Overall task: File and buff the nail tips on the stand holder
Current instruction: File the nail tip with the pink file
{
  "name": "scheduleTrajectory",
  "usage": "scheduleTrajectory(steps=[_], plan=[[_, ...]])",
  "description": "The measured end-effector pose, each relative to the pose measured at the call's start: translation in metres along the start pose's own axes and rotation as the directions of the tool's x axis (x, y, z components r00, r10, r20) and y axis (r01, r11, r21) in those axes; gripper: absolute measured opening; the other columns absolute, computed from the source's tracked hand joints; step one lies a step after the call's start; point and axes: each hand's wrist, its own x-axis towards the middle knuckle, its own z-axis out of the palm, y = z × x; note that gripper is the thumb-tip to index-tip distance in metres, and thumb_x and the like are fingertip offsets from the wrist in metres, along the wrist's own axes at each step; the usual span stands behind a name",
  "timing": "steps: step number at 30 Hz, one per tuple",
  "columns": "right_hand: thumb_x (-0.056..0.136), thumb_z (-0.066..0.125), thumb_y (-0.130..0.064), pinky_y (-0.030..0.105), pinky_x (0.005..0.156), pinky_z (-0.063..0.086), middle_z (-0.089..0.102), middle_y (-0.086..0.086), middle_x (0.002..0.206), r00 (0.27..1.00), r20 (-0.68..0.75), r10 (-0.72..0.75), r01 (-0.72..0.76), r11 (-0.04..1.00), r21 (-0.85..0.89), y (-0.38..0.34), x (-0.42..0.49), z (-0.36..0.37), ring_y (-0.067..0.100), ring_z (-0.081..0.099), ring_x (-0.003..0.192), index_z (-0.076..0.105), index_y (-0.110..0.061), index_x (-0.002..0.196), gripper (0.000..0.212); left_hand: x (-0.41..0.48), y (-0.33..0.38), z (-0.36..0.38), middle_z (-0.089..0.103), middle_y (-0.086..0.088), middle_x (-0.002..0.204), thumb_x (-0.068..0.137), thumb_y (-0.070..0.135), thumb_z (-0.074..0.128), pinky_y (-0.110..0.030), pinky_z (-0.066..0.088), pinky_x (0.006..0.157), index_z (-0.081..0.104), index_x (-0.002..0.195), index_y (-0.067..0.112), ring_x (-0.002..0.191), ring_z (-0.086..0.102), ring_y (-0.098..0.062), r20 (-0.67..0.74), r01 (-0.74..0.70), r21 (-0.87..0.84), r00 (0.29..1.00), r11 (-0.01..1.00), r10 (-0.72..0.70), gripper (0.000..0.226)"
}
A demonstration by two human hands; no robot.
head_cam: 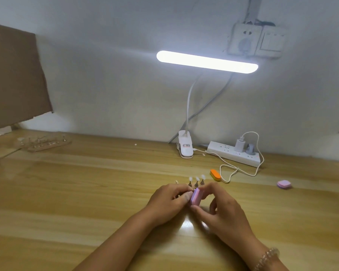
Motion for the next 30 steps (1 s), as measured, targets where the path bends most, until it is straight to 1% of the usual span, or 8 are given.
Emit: scheduleTrajectory(steps=[2,6,9,12,17,21,26,30], plan=[[0.074,0.078,-0.040,0.030,0.062,0.049,0.063,-0.023,0.097,0.998,-0.048,0.039,-0.039,0.999,0.007,0.003,0.002,-0.001,-0.001,0.054,0.064,0.052,-0.037,0.096,0.034,0.001,-0.002,0.000,0.073,0.011,0.092,0.101,0.023,0.053,-0.043,0.049,0.090,0.074,0.103,0.027,0.094,0.065,-0.015,0.014,0.008,0.030,1.000,1.000,-0.008,0.021],[0.072,0.079,-0.039,0.024,0.059,0.046,0.063,-0.022,0.097,0.999,0.033,-0.008,0.008,1.000,-0.014,0.001,0.000,0.000,0.000,0.057,0.066,0.053,-0.036,0.091,0.032,0.000,-0.003,0.001,0.073,0.011,0.106,0.100,0.023,0.052,-0.042,0.049,0.091,0.073,0.112,0.031,0.100,0.064,-0.015,0.039,0.008,0.084,0.999,0.996,-0.011,0.025],[0.072,0.080,-0.038,0.024,0.059,0.043,0.065,-0.021,0.094,0.998,-0.045,0.045,-0.044,0.999,0.033,0.003,0.004,-0.001,0.001,0.055,0.065,0.056,-0.035,0.089,0.030,0.001,-0.002,0.000,0.073,0.009,0.104,0.101,0.025,0.053,-0.042,0.049,0.091,0.073,0.111,0.031,0.099,0.064,-0.016,0.035,0.012,0.088,0.999,0.996,-0.015,0.023],[0.073,0.077,-0.042,0.020,0.056,0.039,0.062,-0.021,0.094,0.999,0.015,-0.030,0.030,0.999,-0.026,0.002,0.000,-0.001,-0.003,0.054,0.064,0.053,-0.036,0.091,0.031,0.000,-0.003,0.000,0.073,0.011,0.104,0.101,0.024,0.053,-0.043,0.049,0.091,0.073,0.110,0.033,0.098,0.064,-0.015,0.054,0.001,0.082,0.999,0.997,-0.005,0.023],[0.074,0.079,-0.041,0.020,0.056,0.037,0.062,-0.020,0.092,0.998,-0.067,0.023,-0.023,1.000,-0.006,0.003,0.003,0.000,-0.003,0.055,0.067,0.053,-0.036,0.090,0.031,0.003,-0.007,-0.002,0.073,-0.004,0.089,0.100,0.022,0.055,-0.037,0.052,0.078,0.074,0.103,0.032,0.059,0.058,-0.010,0.059,-0.002,-0.024,0.998,1.000,0.003,0.022],[0.072,0.078,-0.039,0.022,0.055,0.040,0.062,-0.020,0.094,1.000,-0.018,-0.021,0.020,1.000,-0.020,0.002,0.000,0.002,-0.002,0.056,0.065,0.053,-0.037,0.093,0.033,0.004,-0.009,-0.001,0.074,-0.002,0.090,0.100,0.017,0.054,-0.031,0.049,0.069,0.075,0.106,0.028,0.062,0.063,-0.020,0.081,0.001,-0.104,0.997,0.995,0.008,0.025],[0.072,0.077,-0.040,0.021,0.055,0.039,0.062,-0.021,0.095,0.999,-0.003,-0.037,0.037,0.999,-0.035,0.002,0.001,0.002,-0.004,0.054,0.064,0.053,-0.037,0.094,0.032,0.005,-0.012,0.000,0.071,0.007,0.087,0.099,0.019,0.054,-0.032,0.048,0.068,0.075,0.104,0.028,0.060,0.060,-0.016,0.059,0.002,-0.094,0.998,0.996,0.004,0.023],[0.074,0.081,-0.033,0.024,0.057,0.043,0.063,-0.020,0.093,0.993,-0.116,0.032,-0.032,0.999,0.002,0.005,0.004,0.001,0.000,0.055,0.064,0.055,-0.037,0.095,0.034,0.005,-0.010,0.001,0.067,0.012,0.081,0.099,0.017,0.058,-0.031,0.047,0.066,0.075,0.101,0.025,0.058,0.056,-0.010,0.017,0.000,-0.121,1.000,0.993,0.002,0.019]])
